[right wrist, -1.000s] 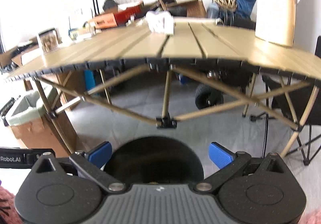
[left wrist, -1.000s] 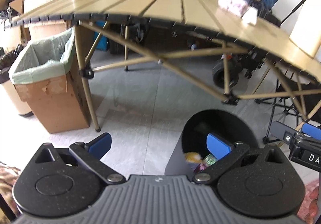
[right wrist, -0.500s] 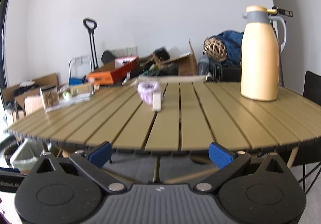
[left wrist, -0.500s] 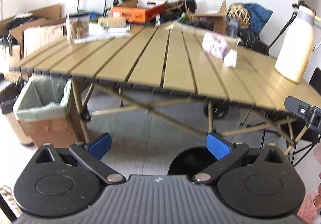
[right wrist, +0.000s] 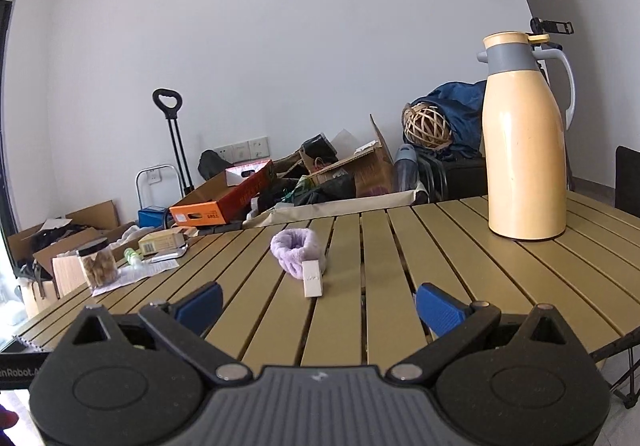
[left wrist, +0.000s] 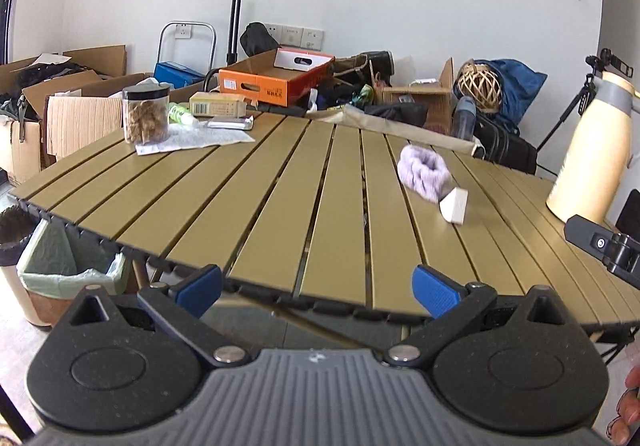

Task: Collect trash
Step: 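Grasp the small white block with the right tool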

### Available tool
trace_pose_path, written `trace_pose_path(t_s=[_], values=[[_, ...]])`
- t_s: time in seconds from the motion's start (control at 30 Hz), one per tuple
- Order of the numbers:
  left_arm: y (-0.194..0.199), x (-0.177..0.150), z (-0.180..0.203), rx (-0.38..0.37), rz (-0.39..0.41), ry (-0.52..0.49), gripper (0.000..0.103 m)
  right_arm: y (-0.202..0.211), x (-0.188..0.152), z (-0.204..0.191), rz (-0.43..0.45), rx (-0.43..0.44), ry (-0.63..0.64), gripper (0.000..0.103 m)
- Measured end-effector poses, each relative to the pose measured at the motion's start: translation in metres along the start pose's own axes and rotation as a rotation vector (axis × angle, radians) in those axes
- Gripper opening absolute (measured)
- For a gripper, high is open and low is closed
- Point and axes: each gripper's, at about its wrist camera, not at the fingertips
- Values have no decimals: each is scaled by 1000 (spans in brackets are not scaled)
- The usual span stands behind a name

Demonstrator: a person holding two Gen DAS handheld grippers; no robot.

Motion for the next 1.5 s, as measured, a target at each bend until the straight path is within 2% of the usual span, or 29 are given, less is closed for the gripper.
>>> trace_pose_path(t_s=[0.2,0.43,0.67,0.9,1.03,1.13,1.2,1.33,1.4,1.5], values=[[-18,16,9,-8,22,12,103,-18,14,-2,29,-20,32,103],[-41,28,23,-26,36,-5,103,-49,28,3,16,-48,83,103],[-66,43,27,-24,46,-3,103,-82,38,12,10,-13,21,103],[-91,61,27,-20,45,-24,103,-121,40,14,-48,0,4,103],[-106,62,18,-4,24,3,103,-151,37,1,-110,11,52,102],[-116,60,14,14,5,9,103,-171,35,-11,-158,24,91,93],[-120,60,11,18,-3,16,103,-183,35,-17,-195,25,110,81],[-122,60,9,23,-7,17,103,-199,34,-23,-246,15,103,76],[-124,58,9,28,-10,13,103,-204,34,-24,-263,37,93,64],[-128,58,9,35,-17,16,103,-213,32,-24,-293,53,76,59]])
Point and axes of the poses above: each gripper's, at about its wrist camera, not at the fingertips, and y roughly against the way its jaws point, z to its right, x to its top, and after that the axes turned 14 degrees about y, right-handed
